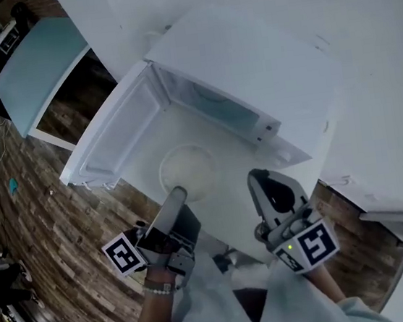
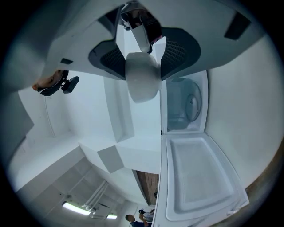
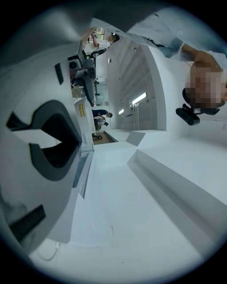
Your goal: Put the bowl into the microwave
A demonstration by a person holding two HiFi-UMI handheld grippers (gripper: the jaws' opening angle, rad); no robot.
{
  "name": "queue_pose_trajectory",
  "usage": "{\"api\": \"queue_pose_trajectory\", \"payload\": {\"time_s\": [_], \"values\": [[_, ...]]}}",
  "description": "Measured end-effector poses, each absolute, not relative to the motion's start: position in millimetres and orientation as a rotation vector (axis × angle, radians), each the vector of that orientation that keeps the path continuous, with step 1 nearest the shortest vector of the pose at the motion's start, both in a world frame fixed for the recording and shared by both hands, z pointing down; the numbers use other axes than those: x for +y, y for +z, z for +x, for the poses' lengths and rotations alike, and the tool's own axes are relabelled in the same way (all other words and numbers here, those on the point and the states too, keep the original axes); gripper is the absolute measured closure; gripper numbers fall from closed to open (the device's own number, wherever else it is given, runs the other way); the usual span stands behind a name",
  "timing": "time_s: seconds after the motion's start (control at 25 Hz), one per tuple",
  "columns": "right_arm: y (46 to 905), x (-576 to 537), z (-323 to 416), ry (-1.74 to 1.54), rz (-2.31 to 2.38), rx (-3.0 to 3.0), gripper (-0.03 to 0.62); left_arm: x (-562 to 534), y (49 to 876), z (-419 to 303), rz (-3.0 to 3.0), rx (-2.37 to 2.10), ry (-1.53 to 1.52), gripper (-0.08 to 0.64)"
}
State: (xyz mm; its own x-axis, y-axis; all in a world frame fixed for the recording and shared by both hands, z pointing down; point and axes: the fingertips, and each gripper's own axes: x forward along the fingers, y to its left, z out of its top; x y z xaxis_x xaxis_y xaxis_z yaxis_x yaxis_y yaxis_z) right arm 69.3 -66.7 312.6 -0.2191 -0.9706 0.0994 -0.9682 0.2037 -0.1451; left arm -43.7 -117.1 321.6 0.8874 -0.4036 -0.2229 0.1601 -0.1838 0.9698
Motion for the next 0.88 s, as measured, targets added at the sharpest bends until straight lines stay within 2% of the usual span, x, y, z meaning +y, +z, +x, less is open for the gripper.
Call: {"api": "queue_pose_trajectory", "payload": {"time_s": [0.88], "values": [[324,-108,67,-0.250,-2.288,2.153,0.591,-177,347,-6,1.648,0.050,-0.232,0.322]]}}
